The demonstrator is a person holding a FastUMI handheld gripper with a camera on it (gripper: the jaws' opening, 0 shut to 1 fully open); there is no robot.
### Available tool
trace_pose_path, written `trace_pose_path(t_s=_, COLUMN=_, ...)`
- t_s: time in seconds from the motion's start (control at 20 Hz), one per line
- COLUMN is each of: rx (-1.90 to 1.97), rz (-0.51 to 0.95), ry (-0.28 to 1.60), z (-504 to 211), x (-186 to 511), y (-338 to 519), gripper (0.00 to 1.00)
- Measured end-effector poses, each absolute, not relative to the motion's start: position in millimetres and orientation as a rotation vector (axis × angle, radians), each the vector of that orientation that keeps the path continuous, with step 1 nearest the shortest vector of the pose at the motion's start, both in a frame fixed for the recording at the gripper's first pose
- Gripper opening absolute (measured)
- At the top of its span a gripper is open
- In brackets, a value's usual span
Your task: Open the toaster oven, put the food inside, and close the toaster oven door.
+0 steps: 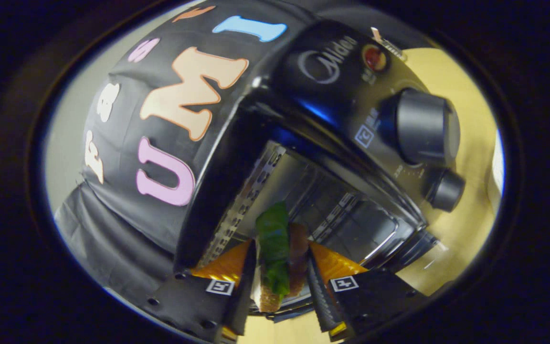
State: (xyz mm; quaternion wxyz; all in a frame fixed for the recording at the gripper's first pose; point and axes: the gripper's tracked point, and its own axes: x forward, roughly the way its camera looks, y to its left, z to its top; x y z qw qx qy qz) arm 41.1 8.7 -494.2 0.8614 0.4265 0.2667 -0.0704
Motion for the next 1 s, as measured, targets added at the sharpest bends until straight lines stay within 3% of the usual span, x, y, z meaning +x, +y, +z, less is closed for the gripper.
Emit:
trace_pose_path(t_s=0.25, rx=0.637, rz=-0.114, ry=0.558, z=-483.4, x=33.6, y=6.7, gripper=0.91)
trace_pose_path(t_s=0.6, rx=0.485, rz=-0.146, ry=0.576, z=-471.9, x=25.1, y=-19.0, gripper=0.96)
trace_pose_path(t_s=1.0, rx=0.459, rz=0.03, ry=0.739, z=-458.4, x=-48.7, y=1.1, gripper=0.99)
